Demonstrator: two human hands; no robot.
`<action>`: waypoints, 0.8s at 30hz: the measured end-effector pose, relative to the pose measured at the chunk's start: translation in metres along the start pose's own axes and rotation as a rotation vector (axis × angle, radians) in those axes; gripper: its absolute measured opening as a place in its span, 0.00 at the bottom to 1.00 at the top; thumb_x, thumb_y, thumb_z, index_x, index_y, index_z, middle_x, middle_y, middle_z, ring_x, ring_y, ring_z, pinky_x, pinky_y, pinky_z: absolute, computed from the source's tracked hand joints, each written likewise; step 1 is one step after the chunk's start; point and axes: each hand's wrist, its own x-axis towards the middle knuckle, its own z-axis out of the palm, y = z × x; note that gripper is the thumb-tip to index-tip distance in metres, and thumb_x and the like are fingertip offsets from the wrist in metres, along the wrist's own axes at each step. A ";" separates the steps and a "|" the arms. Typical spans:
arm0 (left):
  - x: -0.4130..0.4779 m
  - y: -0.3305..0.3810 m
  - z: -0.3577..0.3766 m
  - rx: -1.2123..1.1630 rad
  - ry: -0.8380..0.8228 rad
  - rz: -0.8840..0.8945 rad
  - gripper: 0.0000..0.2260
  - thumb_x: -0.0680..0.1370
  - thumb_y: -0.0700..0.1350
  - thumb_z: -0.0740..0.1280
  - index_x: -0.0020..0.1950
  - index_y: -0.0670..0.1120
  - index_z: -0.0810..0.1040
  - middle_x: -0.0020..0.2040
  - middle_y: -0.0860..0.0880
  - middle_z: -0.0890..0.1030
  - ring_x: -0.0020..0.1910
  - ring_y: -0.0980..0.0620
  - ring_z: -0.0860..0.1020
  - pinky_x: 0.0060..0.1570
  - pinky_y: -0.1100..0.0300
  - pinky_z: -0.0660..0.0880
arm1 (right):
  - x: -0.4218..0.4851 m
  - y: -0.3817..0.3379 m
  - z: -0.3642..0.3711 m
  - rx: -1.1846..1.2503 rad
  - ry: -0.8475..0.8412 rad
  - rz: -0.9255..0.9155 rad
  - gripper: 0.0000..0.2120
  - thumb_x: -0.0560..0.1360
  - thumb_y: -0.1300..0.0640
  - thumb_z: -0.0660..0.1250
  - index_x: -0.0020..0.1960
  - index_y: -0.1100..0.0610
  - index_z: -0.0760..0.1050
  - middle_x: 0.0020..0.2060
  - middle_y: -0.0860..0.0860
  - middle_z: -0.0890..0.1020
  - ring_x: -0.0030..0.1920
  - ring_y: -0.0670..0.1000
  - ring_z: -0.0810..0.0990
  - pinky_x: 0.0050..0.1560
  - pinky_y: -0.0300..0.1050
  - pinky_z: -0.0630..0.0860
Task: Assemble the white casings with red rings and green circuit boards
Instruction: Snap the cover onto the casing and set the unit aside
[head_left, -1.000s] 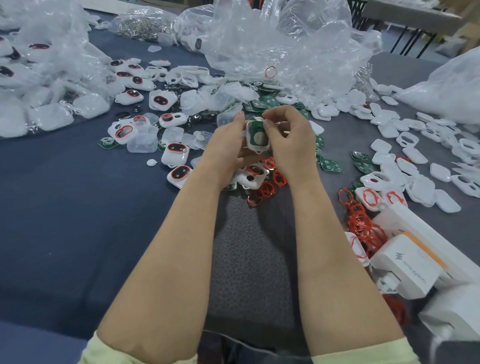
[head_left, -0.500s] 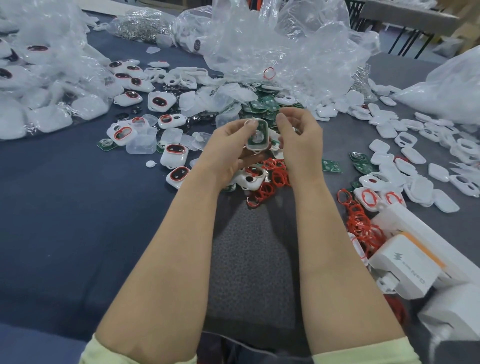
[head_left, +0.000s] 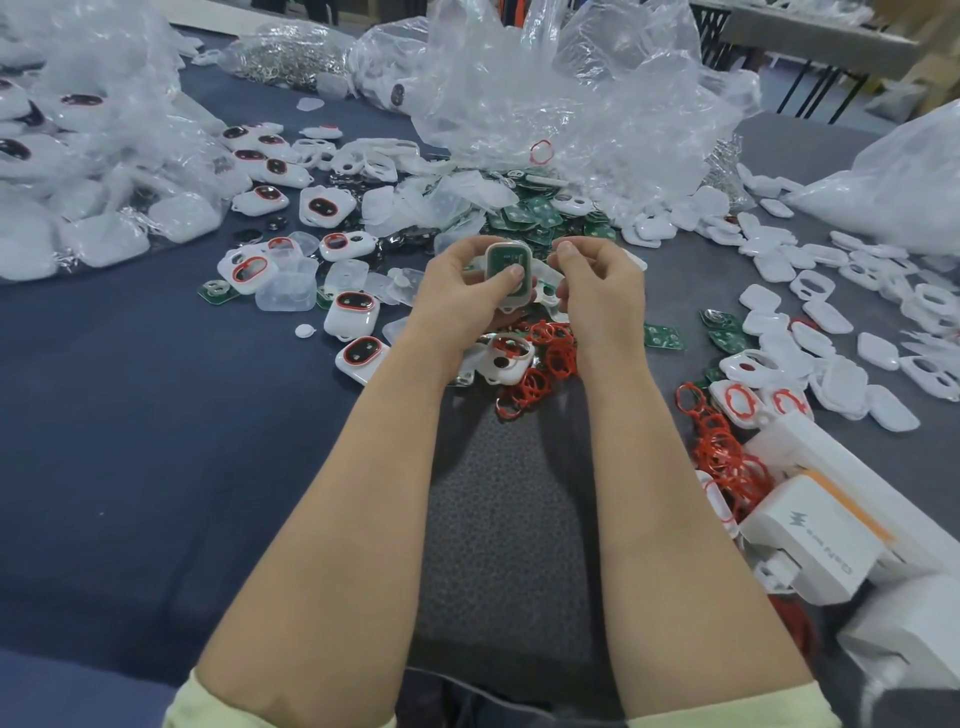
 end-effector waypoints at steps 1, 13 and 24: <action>0.000 0.000 0.000 0.016 0.001 0.018 0.09 0.77 0.36 0.67 0.50 0.49 0.75 0.44 0.47 0.82 0.41 0.50 0.83 0.40 0.60 0.81 | 0.000 0.000 0.000 0.008 -0.001 -0.001 0.06 0.77 0.59 0.64 0.43 0.51 0.76 0.44 0.53 0.82 0.40 0.47 0.74 0.48 0.48 0.74; 0.002 -0.004 0.001 -0.018 0.062 0.079 0.08 0.78 0.35 0.66 0.53 0.46 0.75 0.43 0.46 0.82 0.39 0.52 0.84 0.44 0.58 0.82 | -0.001 0.001 0.002 0.020 -0.032 -0.007 0.07 0.77 0.58 0.65 0.41 0.49 0.75 0.37 0.48 0.80 0.35 0.43 0.73 0.42 0.43 0.72; 0.004 -0.005 -0.001 0.055 0.100 0.072 0.07 0.78 0.35 0.65 0.53 0.45 0.75 0.44 0.47 0.80 0.44 0.46 0.83 0.46 0.54 0.81 | 0.005 0.006 -0.003 -0.045 0.159 0.023 0.05 0.76 0.61 0.63 0.47 0.55 0.78 0.40 0.47 0.80 0.43 0.47 0.77 0.50 0.45 0.75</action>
